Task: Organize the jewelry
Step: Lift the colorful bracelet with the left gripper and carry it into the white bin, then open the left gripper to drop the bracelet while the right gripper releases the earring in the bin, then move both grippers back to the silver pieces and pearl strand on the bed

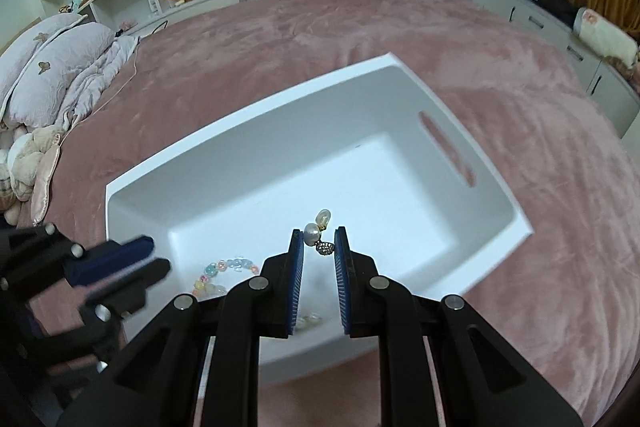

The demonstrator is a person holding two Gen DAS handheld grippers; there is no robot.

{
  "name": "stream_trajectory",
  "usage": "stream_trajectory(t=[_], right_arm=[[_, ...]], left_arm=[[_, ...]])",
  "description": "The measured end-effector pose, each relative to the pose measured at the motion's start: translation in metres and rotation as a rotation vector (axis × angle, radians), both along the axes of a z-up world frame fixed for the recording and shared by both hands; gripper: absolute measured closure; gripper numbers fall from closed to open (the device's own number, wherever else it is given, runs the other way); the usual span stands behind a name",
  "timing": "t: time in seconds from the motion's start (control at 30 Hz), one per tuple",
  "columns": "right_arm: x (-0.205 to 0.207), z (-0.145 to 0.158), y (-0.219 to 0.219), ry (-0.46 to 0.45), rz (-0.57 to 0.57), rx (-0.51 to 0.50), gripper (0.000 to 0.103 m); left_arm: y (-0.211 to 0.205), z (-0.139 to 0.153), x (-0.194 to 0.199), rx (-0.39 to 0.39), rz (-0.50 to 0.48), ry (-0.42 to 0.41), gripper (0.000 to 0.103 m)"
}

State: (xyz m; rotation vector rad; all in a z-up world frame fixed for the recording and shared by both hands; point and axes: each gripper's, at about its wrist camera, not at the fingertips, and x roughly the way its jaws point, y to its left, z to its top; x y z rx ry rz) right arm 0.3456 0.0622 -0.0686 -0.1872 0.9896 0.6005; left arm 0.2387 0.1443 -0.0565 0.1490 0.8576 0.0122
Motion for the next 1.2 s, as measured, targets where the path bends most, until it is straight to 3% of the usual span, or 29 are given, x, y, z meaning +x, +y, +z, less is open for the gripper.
stream_trajectory(t=[0.23,0.3,0.37,0.43,0.5,0.53,0.6,0.77,1.2], right_arm=[[0.004,-0.027,0.021,0.1,0.022,-0.008,0.085],[0.004,-0.03,0.022,0.107,0.02,-0.003,0.084],[0.005,-0.031,0.022,0.114,0.024,0.015,0.078],[0.005,-0.027,0.02,0.122,0.025,0.073,0.05],[0.006,-0.022,0.015,0.138,0.027,0.149,0.039],[0.006,-0.019,0.012,0.138,0.015,0.173,0.039],[0.006,-0.014,0.004,0.128,0.001,0.189,0.037],[0.003,-0.009,-0.025,0.127,-0.042,0.204,0.026],[-0.035,0.016,-0.106,0.063,-0.079,0.203,0.022]], left_arm=[[0.009,-0.031,0.005,-0.004,0.013,0.069,0.084],[0.012,-0.036,0.004,-0.008,0.019,0.075,0.073],[0.015,-0.038,0.002,-0.015,0.028,0.069,0.06],[0.016,-0.037,-0.001,-0.022,0.033,0.055,0.051],[0.015,-0.036,-0.005,-0.024,0.036,0.045,0.046],[0.014,-0.034,-0.007,-0.027,0.03,0.039,0.045],[0.013,-0.031,-0.012,-0.032,0.018,0.031,0.033],[0.004,-0.022,-0.022,-0.049,-0.004,0.004,0.019],[-0.055,-0.006,-0.048,-0.059,-0.113,-0.028,0.018]])
